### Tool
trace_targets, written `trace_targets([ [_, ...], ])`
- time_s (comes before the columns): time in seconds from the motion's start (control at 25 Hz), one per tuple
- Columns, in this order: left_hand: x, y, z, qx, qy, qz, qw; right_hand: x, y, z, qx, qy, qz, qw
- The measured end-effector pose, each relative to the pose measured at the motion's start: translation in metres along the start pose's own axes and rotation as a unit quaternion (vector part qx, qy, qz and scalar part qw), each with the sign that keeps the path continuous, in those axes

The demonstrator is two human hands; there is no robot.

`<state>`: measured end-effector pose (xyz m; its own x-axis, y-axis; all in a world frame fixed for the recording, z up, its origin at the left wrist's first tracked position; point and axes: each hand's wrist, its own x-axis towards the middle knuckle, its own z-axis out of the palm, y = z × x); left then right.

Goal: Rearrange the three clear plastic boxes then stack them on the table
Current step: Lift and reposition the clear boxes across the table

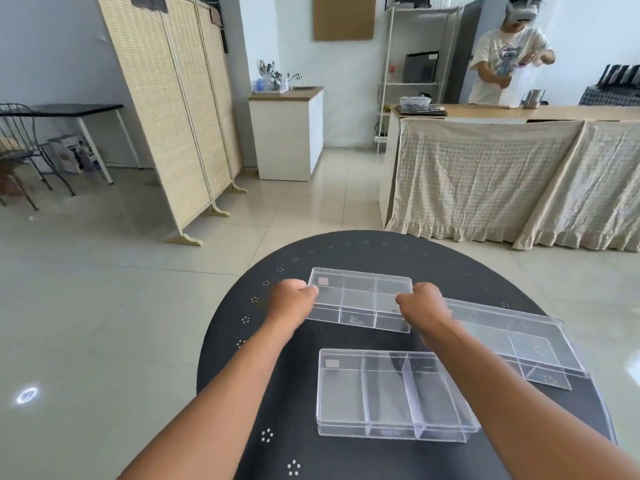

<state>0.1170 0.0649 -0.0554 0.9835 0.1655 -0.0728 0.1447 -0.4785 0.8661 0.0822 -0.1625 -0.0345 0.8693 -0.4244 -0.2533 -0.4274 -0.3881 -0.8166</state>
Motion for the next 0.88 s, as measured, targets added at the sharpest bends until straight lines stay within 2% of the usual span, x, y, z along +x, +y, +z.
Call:
trace_targets([
  [0.2,0.036,-0.024,-0.003,-0.083,0.004,-0.025,0.996,0.028,0.007,0.029,0.111,0.061,0.024,0.992],
  [0.28,0.051,-0.019,-0.015,-0.096,0.026,-0.027,0.995,0.035,-0.009,0.041,0.175,0.075,0.011,0.982],
  [0.4,0.075,-0.009,-0.033,-0.109,0.053,-0.035,0.992,0.038,-0.046,0.055,0.213,0.078,0.01,0.974],
  [0.56,0.111,-0.016,-0.046,-0.128,0.083,-0.072,0.986,0.06,-0.069,0.078,0.204,0.059,0.011,0.977],
  [0.88,0.125,-0.024,-0.047,-0.117,0.048,-0.076,0.989,0.071,-0.071,0.088,0.141,0.061,0.008,0.988],
])
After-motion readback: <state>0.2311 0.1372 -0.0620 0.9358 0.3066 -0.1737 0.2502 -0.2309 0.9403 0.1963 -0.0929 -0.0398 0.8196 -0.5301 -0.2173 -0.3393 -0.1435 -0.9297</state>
